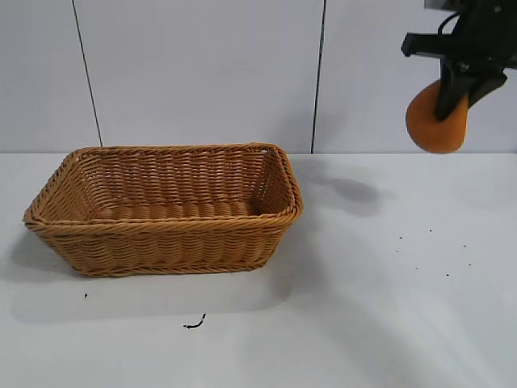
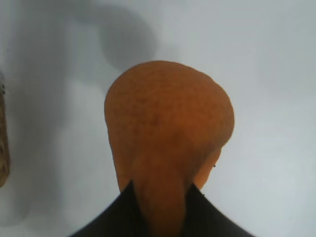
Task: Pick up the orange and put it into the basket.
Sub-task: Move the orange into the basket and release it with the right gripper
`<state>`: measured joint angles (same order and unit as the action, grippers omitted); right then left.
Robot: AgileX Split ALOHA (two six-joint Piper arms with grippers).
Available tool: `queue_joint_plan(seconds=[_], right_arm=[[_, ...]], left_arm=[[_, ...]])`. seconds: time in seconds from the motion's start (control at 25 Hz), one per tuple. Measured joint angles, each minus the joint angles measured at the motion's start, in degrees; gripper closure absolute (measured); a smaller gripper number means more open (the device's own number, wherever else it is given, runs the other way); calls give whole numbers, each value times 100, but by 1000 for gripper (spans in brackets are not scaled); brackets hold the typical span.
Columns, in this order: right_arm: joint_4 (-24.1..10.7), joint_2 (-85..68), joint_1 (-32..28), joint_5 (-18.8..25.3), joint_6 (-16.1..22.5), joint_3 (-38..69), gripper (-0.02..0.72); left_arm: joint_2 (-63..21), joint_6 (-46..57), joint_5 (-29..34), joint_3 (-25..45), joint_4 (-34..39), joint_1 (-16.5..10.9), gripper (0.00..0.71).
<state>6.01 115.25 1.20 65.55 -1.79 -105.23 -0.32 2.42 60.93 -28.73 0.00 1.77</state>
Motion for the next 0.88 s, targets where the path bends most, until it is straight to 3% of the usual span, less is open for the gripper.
queue_joint_plan(seconds=[0.36, 0.56, 0.88], right_arm=[[-60, 0, 357, 319, 100, -532, 671], [-54, 0, 1174, 207, 102, -550, 671], [-42, 205, 2676, -434, 121, -555, 671]], left_arm=[[0, 0, 6, 0, 0, 0, 44], [0, 0, 1, 0, 0, 0, 44], [0, 0, 1, 0, 0, 0, 44]])
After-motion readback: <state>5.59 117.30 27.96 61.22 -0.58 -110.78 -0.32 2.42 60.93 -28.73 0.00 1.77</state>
